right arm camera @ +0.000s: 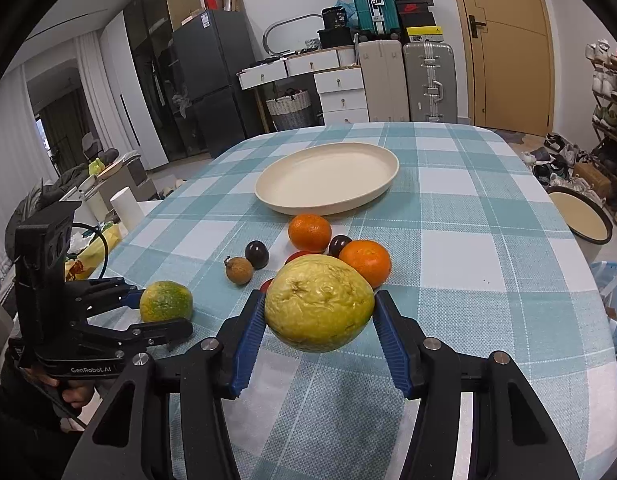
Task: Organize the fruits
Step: 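Grasp a large yellow guava with the left gripper while the right gripper grasps the other guava, then carry both guavas to the cream plate and release them onto it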
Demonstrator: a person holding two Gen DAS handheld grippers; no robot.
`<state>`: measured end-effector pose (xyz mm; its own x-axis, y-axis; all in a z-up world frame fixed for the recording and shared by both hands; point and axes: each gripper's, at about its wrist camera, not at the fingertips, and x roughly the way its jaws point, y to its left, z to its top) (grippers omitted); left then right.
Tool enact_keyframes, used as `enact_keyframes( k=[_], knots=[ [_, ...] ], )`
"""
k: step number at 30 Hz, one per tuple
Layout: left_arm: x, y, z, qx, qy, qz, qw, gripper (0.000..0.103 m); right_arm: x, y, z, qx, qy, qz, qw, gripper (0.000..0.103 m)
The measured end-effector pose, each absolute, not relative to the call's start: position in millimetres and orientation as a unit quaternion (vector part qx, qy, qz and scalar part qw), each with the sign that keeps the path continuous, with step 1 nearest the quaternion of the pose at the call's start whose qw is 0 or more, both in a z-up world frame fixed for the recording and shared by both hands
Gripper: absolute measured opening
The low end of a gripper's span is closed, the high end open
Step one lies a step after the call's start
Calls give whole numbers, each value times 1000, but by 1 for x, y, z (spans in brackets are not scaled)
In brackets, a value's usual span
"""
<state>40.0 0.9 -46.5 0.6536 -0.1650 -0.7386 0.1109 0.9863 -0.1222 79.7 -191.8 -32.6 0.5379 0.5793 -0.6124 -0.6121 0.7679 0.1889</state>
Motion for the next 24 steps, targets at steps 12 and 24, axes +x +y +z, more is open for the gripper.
enact_keyframes(
  k=[12,24],
  knots=[
    [38,11,-25,-35,374,-67,924,45,93,-198,-21,-18,325,327,887,55],
    [60,37,0,-56,321,-23,945,45,115,-200,4,-2,301,313,901,55]
  ],
)
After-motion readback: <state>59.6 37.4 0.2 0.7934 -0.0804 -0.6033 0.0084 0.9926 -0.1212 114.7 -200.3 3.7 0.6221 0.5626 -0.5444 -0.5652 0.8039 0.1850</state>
